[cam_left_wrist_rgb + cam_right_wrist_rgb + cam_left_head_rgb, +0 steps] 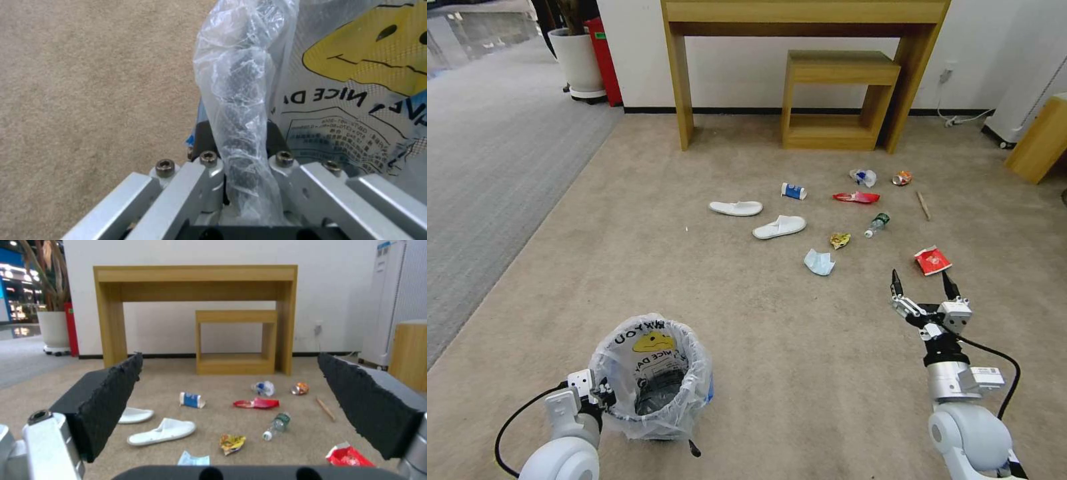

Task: Pick up the trash bin and place the garbage on the floor into it.

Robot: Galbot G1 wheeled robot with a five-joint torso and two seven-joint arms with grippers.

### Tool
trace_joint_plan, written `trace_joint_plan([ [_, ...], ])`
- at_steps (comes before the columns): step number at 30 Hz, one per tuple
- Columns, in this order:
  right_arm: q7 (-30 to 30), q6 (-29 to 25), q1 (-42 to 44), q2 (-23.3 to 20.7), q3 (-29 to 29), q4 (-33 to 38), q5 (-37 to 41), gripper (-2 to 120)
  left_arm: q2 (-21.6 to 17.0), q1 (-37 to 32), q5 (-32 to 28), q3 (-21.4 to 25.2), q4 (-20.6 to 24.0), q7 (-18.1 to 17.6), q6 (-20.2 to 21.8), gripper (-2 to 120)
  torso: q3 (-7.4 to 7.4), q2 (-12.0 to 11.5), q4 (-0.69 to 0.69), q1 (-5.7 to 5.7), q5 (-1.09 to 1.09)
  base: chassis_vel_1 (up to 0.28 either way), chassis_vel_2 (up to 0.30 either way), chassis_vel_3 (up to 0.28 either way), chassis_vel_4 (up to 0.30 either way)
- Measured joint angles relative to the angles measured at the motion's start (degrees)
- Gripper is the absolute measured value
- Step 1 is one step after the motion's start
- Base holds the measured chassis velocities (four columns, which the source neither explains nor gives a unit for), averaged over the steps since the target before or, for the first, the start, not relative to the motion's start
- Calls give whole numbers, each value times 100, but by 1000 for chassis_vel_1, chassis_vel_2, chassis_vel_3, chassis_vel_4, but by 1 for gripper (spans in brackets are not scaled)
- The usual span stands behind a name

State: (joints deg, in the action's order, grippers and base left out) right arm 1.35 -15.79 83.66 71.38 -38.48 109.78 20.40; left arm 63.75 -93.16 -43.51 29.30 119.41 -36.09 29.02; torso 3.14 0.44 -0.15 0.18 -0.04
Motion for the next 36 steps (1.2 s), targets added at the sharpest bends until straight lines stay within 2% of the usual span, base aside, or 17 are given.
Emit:
trace_joint_plan([
  [5,-21,-27,23,-35,-15,5,76,100,-4,-98,-136,98,203,-7,44,5,2,-3,-2,2,-6,0,0,0,0],
  [12,-56,-65,33,-41,-23,14,70,100,-20,-196,-196,241,456,-15,78,2,1,-2,0,2,0,0,0,0,0],
  [21,-52,-128,82,-105,-27,105,73,100,-23,-419,-283,571,1060,-21,99,1,-1,-1,1,2,4,0,0,0,0],
  [36,-41,-176,118,-245,-46,119,106,100,66,-372,-612,795,1353,-92,110,1,-1,0,1,1,4,0,0,0,0],
])
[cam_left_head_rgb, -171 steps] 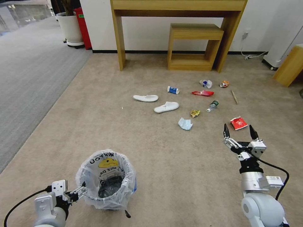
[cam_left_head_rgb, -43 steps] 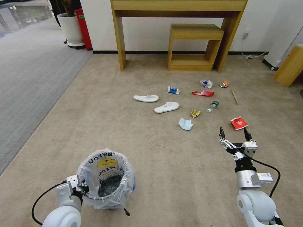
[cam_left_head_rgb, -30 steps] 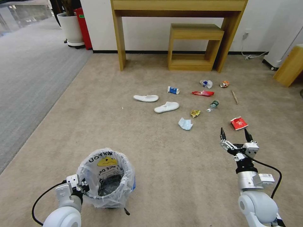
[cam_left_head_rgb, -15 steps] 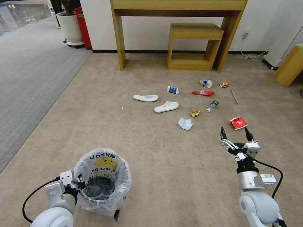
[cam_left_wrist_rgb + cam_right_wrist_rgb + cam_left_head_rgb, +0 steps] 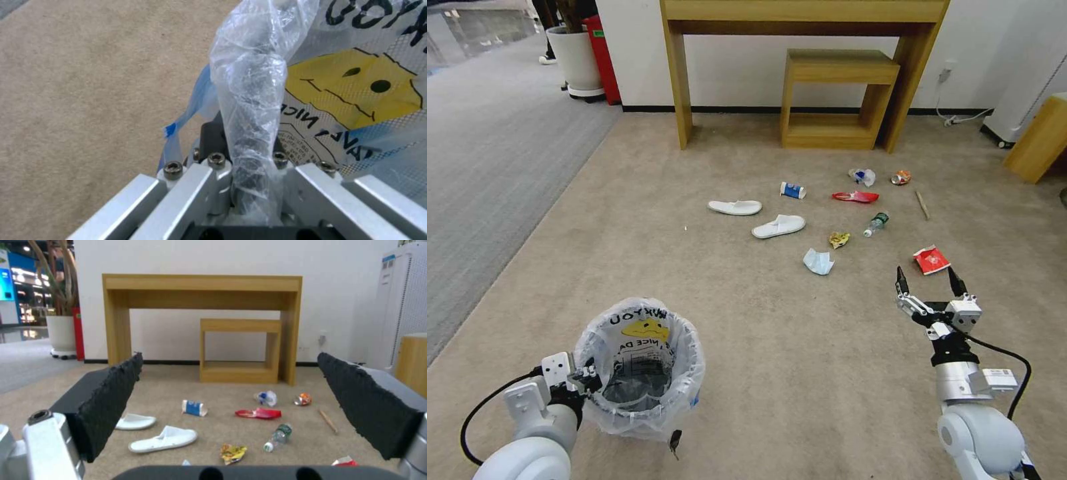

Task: Pick up the trash bin and place the garbage on the floor into it.

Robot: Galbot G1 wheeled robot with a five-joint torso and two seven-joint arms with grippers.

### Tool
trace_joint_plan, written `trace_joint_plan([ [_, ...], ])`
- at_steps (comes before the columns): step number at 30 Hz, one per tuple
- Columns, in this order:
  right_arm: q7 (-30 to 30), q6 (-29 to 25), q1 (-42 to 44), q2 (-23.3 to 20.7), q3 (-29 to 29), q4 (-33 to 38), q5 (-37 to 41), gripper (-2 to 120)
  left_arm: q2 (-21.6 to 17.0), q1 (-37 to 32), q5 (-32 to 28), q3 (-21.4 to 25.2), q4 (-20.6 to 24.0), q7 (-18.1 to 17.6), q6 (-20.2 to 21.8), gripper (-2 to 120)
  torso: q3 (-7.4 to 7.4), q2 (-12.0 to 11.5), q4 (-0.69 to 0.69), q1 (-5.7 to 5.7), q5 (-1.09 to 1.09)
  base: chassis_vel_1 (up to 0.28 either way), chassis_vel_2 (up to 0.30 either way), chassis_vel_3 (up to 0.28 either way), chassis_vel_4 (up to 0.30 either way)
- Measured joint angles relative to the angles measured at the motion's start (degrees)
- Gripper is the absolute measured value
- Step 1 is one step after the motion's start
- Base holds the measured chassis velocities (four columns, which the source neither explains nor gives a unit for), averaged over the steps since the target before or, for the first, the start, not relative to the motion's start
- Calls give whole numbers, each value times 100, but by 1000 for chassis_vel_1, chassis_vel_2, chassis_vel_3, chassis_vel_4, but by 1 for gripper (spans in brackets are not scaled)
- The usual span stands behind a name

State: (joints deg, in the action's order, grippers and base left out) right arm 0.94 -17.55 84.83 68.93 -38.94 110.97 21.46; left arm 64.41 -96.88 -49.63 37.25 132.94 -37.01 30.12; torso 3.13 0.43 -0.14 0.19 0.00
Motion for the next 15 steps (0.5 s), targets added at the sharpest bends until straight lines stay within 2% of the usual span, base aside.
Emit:
trace_joint_plan([
  [9,-2,-20,9,-80,-10,-27,18,100,100,129,-169,55,41,-57,10,1,0,0,0,0,0,0,0,0,0],
  [15,-12,-54,52,-120,-2,-50,14,100,101,271,-248,99,-108,-99,16,1,0,0,0,0,0,0,0,0,0],
])
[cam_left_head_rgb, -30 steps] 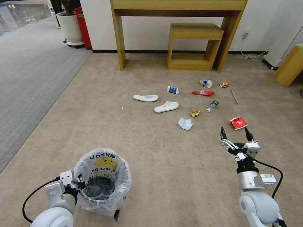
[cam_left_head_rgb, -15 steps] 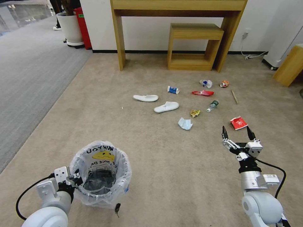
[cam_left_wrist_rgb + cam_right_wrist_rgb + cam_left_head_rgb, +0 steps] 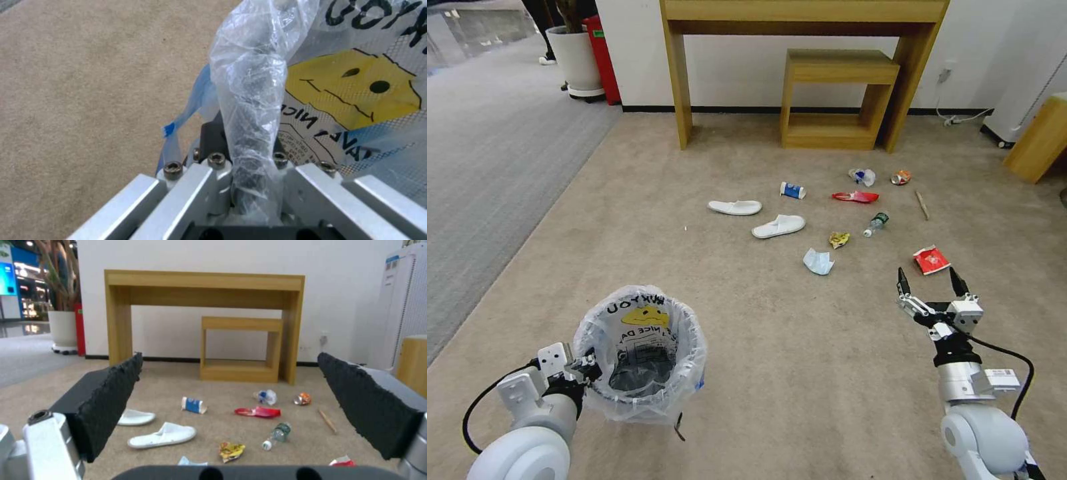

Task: Pick up the trash bin and place the garbage on the floor into it.

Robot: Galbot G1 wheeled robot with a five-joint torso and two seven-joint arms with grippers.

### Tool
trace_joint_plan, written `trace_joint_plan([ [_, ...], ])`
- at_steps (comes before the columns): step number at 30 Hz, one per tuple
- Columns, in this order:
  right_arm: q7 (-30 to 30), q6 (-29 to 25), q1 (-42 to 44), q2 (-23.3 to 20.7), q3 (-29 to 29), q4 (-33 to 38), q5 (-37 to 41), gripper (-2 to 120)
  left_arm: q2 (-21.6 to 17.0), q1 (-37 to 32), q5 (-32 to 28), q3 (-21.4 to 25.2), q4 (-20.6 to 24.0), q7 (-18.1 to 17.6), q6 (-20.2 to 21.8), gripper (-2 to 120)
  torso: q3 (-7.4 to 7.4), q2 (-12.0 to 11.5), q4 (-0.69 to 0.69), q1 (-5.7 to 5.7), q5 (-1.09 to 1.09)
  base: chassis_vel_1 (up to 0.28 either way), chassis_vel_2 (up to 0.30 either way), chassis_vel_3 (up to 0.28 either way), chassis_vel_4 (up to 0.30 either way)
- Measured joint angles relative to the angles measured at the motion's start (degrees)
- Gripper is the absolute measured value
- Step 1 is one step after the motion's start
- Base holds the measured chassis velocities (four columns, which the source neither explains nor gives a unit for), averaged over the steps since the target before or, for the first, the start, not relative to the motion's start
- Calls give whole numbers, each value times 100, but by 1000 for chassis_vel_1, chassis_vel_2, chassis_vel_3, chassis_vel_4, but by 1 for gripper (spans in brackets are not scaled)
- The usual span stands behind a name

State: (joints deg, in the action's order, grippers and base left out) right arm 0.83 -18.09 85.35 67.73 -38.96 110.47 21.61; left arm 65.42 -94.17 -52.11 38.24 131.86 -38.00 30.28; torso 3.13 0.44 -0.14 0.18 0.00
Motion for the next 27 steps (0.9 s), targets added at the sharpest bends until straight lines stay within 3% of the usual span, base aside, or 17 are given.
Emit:
trace_joint_plan([
  [27,23,-8,33,155,12,-5,-172,100,-61,1,20,2,-41,33,-31,1,0,0,0,-1,0,-3,2,3,-2],
])
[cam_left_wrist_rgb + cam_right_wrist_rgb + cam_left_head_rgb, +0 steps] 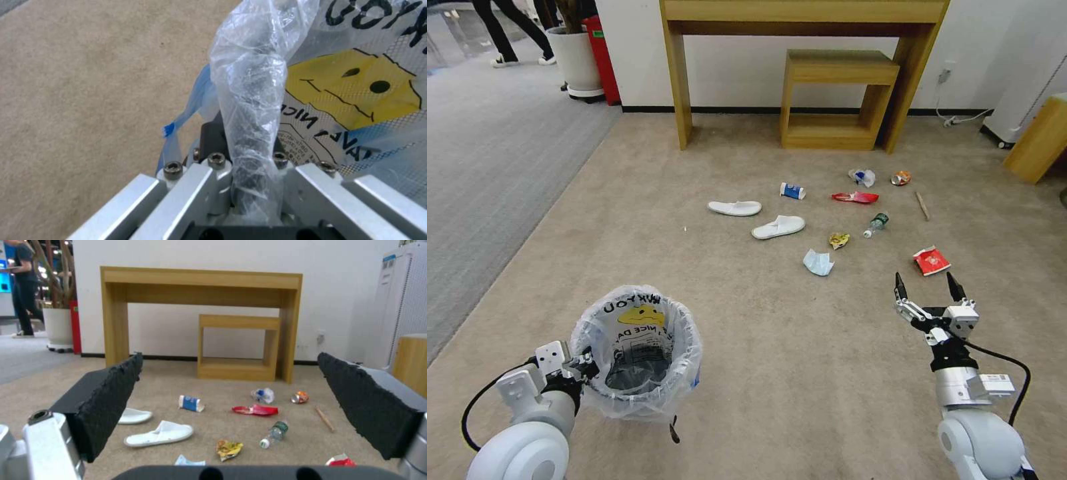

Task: Pick up the trash bin and place the garbage on the floor into it.

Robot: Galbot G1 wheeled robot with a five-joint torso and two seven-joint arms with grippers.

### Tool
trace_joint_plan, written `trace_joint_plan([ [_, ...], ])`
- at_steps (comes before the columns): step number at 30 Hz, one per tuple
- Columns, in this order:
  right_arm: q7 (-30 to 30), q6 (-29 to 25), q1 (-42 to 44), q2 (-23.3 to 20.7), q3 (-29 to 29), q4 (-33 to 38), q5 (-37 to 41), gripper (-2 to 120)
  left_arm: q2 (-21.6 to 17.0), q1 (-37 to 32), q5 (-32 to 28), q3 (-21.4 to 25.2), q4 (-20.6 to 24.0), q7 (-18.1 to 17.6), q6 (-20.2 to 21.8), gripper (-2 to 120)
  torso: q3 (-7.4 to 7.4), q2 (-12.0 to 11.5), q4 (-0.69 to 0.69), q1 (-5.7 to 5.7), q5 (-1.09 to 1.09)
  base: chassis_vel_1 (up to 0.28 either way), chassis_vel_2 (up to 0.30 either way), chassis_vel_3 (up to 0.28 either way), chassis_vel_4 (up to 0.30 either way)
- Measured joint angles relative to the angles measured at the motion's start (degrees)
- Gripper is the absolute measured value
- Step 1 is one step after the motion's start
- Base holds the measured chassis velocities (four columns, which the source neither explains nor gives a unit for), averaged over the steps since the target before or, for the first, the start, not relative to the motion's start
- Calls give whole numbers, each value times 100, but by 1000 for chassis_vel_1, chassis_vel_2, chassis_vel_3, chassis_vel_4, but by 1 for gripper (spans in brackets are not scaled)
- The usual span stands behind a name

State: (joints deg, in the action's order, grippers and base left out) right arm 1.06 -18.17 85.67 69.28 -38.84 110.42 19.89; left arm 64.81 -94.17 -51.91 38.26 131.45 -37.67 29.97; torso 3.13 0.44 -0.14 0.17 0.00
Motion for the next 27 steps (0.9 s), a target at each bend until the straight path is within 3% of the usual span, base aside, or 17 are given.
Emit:
trace_joint_plan([
  [27,17,26,-54,-3,34,-16,-32,100,-20,30,-2,19,0,11,-34,1,0,0,0,1,0,-83,85,87,-84],
])
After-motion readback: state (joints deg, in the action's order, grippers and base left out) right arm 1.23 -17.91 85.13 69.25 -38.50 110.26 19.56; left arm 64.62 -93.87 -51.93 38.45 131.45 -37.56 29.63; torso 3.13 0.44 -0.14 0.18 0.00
